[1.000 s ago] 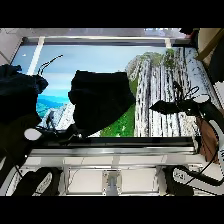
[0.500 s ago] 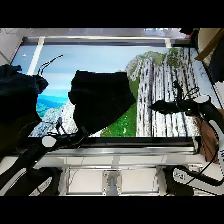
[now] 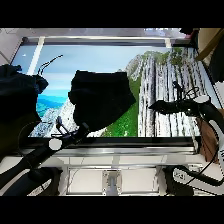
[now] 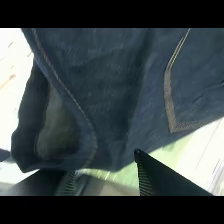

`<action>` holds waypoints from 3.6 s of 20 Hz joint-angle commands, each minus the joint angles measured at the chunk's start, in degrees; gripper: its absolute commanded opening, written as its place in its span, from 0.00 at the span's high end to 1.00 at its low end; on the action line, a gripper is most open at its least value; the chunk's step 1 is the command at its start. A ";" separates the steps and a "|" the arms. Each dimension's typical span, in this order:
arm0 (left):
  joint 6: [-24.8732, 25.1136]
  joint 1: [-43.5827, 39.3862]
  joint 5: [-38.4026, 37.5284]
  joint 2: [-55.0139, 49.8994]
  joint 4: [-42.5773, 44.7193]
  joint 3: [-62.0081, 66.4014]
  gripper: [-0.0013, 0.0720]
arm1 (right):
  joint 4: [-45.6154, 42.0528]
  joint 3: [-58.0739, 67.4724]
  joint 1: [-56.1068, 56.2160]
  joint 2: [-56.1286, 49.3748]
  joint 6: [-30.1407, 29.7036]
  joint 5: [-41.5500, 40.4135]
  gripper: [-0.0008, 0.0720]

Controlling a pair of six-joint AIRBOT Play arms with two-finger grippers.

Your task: Fold the clothes and pants, and hang the long-sleeved shirts on hangers.

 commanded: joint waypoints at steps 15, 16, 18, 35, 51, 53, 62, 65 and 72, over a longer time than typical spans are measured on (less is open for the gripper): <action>-0.83 -0.57 5.29 -0.07 0.35 0.00 0.96 | 11.61 -0.02 16.76 -11.19 8.20 -22.67 0.23; -0.83 -0.57 5.20 -0.07 0.35 0.00 0.96 | 16.57 -0.02 16.76 -13.62 5.53 -22.51 0.23; -0.83 -0.59 4.63 -0.02 0.35 0.00 0.96 | 25.49 -0.02 17.07 -17.29 -0.09 -22.10 0.23; -0.81 -0.57 4.72 -0.04 0.37 0.00 0.96 | 30.18 8.55 17.90 -26.08 1.49 -26.32 0.64; 3.06 22.45 -26.25 30.69 41.46 32.54 0.97 | 9.73 12.92 23.52 20.44 2.16 1.73 0.89; 5.29 24.00 -36.87 28.30 47.25 47.23 0.97 | 9.35 16.96 28.13 25.55 4.98 -0.52 0.89; 19.26 22.93 -54.05 3.10 42.45 79.19 0.97 | -12.28 33.09 33.79 20.06 24.52 7.41 0.89; 21.14 21.07 -53.18 -7.45 45.64 79.19 0.96 | -12.81 31.32 33.79 9.92 23.50 9.22 0.89; 17.35 20.63 -35.17 -33.48 56.94 79.19 0.96 | -11.26 31.52 27.23 -18.10 22.29 -21.90 0.89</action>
